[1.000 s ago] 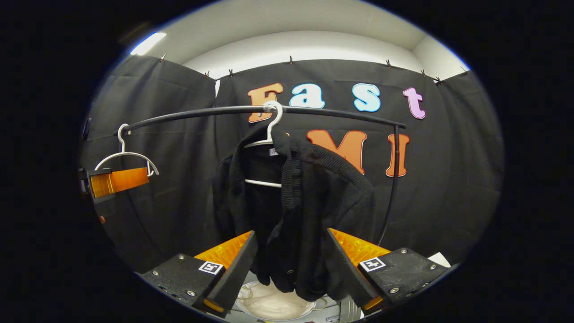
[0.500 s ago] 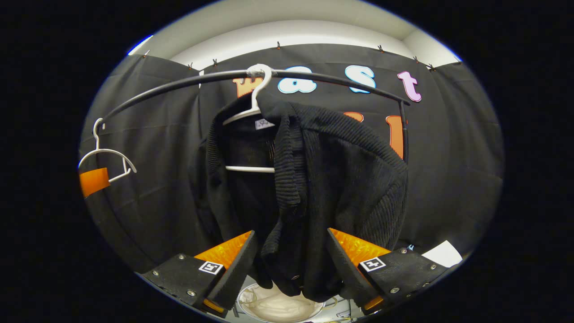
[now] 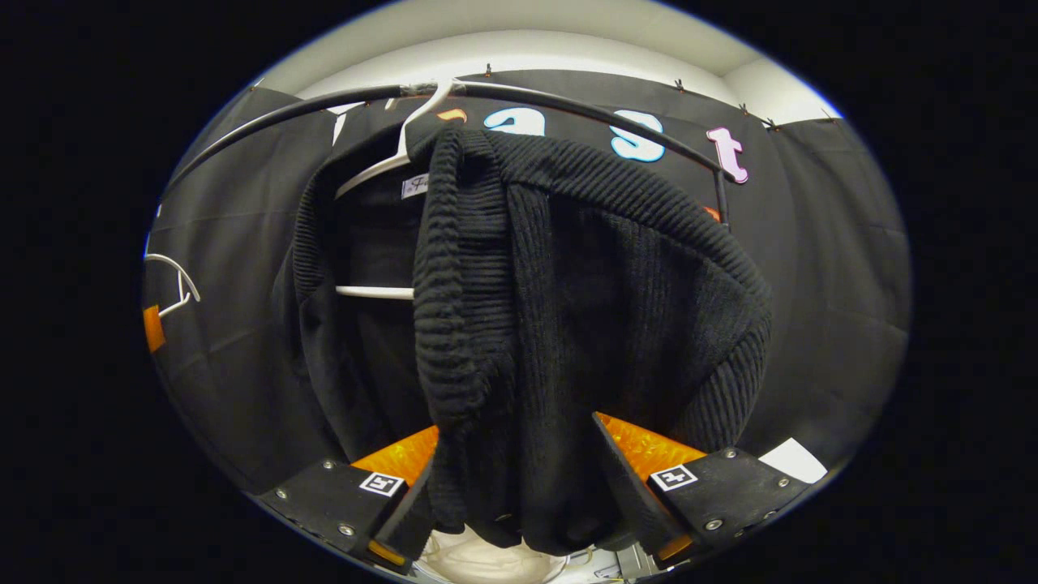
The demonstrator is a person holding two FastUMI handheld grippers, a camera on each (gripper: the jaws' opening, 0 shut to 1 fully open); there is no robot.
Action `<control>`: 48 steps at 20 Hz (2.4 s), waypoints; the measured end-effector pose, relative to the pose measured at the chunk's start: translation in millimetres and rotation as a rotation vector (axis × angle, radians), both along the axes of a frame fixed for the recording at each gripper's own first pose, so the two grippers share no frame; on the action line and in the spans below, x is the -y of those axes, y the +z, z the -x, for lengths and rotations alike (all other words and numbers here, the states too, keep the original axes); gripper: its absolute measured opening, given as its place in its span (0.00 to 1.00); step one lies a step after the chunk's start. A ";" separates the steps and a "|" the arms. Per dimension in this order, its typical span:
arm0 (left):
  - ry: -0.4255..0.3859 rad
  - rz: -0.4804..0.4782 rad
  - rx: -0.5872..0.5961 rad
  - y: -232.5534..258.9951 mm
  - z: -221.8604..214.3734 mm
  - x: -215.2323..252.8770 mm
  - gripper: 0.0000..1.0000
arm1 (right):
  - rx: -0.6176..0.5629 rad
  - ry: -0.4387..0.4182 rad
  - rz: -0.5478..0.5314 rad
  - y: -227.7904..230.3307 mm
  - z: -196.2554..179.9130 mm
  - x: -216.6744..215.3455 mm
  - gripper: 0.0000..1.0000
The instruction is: Grasp the clothes on the hanger with both hands and then place them into the laundry hamper below.
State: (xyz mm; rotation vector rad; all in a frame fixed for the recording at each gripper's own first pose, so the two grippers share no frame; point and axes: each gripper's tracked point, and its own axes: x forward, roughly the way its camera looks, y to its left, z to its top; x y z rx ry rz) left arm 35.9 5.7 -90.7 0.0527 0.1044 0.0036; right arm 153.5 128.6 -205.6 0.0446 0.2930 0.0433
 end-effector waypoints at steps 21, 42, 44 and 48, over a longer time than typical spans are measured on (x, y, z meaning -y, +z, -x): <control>-0.138 0.009 -0.054 -104.9 -95.9 99.8 0.93 | 0.008 0.068 0.028 17.7 34.8 44.6 0.15; -0.089 0.026 -0.107 -115.2 -114.9 51.6 0.32 | 0.145 -0.031 0.068 117.4 66.5 118.3 0.06; -0.094 0.011 -0.089 -103.3 -112.3 45.3 0.20 | 0.173 -0.044 0.073 131.5 68.7 119.9 0.06; -0.103 0.002 -0.094 -93.2 -109.1 31.4 0.07 | 0.230 -0.066 0.083 165.3 60.7 135.2 0.04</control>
